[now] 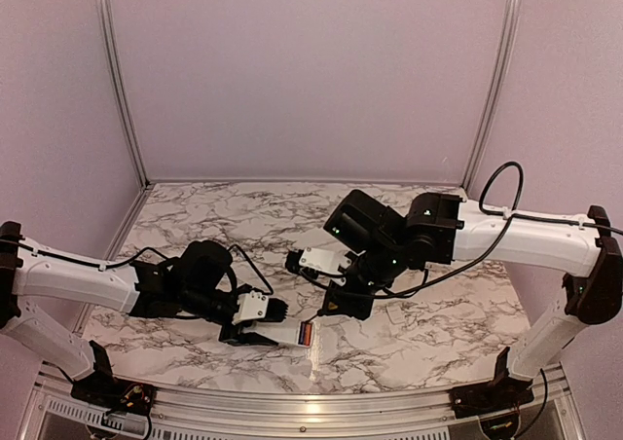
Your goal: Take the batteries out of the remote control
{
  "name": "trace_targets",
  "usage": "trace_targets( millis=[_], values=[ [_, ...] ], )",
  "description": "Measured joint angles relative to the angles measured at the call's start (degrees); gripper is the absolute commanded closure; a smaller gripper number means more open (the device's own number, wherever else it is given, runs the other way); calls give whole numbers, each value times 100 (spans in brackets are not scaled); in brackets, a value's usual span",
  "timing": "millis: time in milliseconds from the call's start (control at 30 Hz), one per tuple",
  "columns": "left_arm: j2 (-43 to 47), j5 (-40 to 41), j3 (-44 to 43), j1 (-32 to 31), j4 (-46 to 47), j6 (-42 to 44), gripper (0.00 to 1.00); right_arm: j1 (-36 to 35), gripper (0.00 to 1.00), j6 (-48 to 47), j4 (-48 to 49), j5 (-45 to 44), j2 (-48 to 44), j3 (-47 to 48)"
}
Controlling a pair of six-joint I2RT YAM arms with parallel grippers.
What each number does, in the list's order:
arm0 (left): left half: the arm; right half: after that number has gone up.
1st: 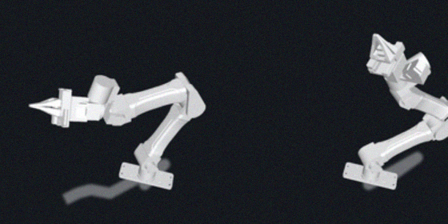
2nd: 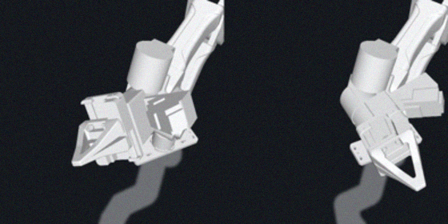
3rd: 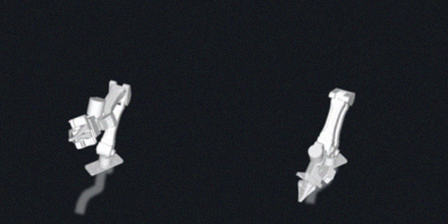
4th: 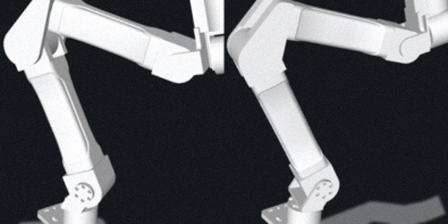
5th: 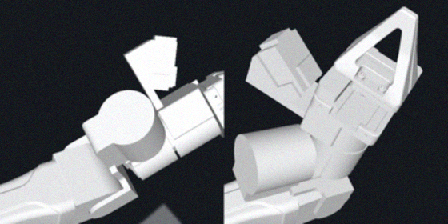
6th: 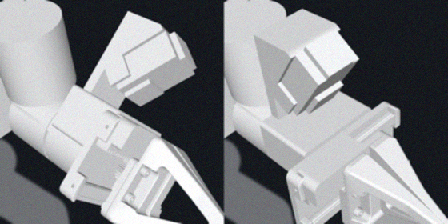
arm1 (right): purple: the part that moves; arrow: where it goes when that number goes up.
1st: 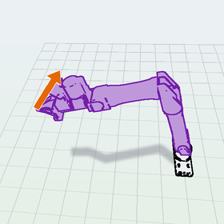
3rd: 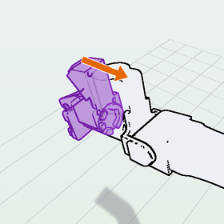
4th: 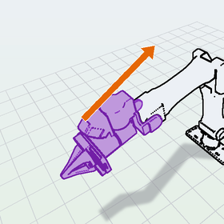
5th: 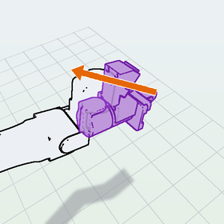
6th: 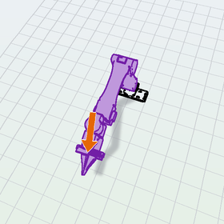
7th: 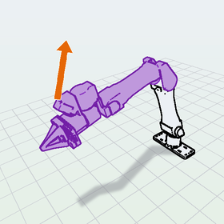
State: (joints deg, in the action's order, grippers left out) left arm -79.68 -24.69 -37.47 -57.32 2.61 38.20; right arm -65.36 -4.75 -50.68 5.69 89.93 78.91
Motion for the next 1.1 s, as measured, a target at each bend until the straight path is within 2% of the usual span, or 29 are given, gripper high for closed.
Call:
trace_targets(
  millis=[1100],
  values=[
    [-52,68,260,-17,197,-4,100,0,100,120,367,210,-111,-538]
  ],
)
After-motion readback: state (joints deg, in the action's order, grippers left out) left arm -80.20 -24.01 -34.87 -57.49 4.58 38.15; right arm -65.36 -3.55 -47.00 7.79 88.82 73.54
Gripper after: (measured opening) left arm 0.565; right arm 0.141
